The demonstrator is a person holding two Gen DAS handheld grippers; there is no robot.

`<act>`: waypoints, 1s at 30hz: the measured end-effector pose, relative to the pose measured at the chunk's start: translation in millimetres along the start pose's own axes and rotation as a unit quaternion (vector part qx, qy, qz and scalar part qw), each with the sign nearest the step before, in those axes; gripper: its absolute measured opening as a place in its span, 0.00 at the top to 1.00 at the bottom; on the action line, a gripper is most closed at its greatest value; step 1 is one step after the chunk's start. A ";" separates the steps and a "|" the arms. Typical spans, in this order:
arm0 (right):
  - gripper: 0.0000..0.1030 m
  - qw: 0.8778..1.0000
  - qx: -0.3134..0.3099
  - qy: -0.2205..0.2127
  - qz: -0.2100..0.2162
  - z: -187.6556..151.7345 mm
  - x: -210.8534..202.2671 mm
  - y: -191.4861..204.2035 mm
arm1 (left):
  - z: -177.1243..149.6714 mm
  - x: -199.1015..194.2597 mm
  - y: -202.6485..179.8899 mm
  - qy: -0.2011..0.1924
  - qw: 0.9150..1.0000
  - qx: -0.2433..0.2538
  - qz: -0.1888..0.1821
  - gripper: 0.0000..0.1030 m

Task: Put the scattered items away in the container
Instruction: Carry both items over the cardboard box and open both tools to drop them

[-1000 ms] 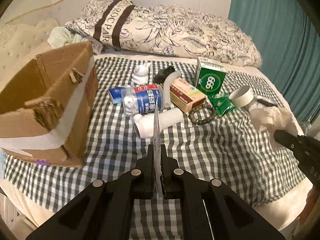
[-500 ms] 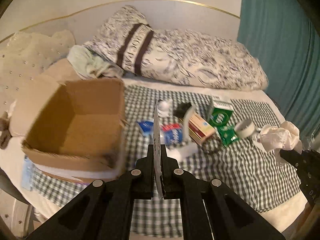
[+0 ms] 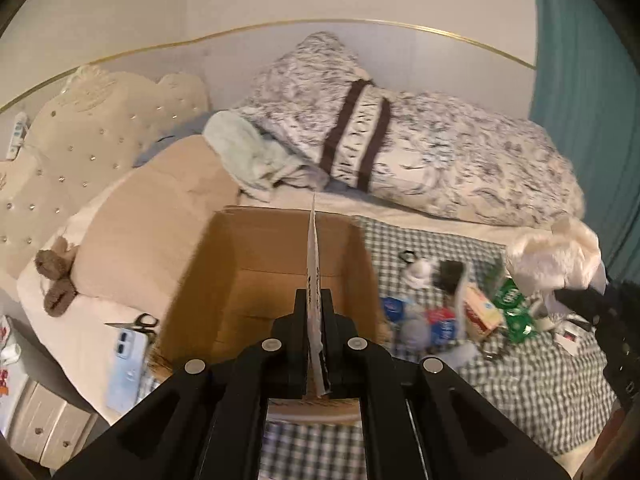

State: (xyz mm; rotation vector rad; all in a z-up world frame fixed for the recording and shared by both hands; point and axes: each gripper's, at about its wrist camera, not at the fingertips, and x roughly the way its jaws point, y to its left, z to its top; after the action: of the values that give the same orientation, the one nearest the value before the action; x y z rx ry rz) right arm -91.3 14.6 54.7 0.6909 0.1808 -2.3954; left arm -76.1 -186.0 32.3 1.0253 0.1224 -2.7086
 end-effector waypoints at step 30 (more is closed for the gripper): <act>0.29 1.000 0.012 0.014 0.019 11.0 144.8 44.9 | -21.7 95.2 69.1 0.045 0.997 -0.064 -0.018 0.01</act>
State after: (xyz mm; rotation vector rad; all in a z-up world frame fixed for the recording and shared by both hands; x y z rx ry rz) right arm -164.7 -102.0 -9.4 0.7339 0.1499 -2.3557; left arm -113.5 -267.8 -46.5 1.1172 0.3277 -2.6467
